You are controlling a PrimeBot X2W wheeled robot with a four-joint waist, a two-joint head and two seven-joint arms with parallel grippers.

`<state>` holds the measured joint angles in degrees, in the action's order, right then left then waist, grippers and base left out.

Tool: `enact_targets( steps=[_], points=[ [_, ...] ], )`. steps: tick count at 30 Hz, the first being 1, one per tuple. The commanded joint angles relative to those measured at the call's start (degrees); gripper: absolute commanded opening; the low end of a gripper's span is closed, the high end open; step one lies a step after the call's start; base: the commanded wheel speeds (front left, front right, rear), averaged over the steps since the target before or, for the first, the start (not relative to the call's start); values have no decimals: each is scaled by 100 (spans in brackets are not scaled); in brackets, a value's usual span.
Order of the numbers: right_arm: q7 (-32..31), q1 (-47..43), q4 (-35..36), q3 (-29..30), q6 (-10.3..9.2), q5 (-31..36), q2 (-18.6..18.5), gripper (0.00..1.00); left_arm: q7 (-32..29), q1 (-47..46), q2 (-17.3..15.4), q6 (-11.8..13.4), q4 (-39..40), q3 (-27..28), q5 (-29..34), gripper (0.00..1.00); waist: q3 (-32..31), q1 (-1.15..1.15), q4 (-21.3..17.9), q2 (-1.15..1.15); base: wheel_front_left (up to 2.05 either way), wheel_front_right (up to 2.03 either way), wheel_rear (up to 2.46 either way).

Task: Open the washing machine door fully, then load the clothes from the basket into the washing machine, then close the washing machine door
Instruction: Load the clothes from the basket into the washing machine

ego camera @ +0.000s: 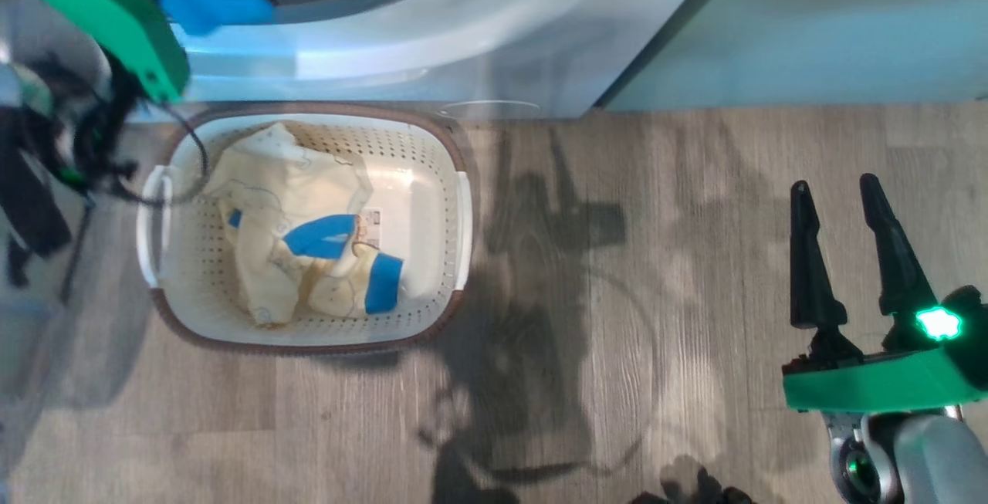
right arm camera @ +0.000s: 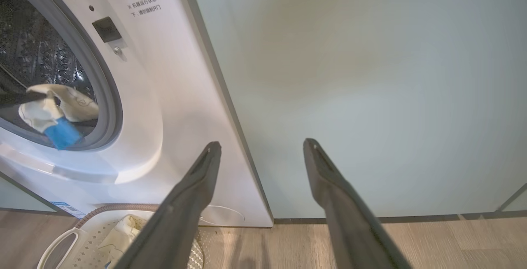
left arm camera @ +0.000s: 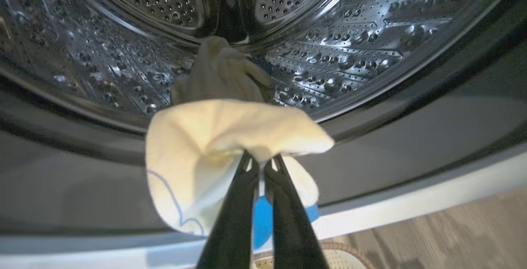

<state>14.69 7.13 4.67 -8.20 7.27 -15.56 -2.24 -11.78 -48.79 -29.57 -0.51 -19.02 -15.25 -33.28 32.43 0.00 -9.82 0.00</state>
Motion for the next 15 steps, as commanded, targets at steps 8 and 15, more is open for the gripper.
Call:
enact_targets(
  steps=[8,15],
  points=[
    [31,107,171,-322,22,-94,-64,100,-279,-1156,-508,-4,-293,211,151,0,364,0,-340,0,0,0,0],
    [31,195,159,-432,22,-209,-64,100,-351,-1961,-716,-29,-918,103,425,0,598,0,-636,0,0,0,0]
  ],
)
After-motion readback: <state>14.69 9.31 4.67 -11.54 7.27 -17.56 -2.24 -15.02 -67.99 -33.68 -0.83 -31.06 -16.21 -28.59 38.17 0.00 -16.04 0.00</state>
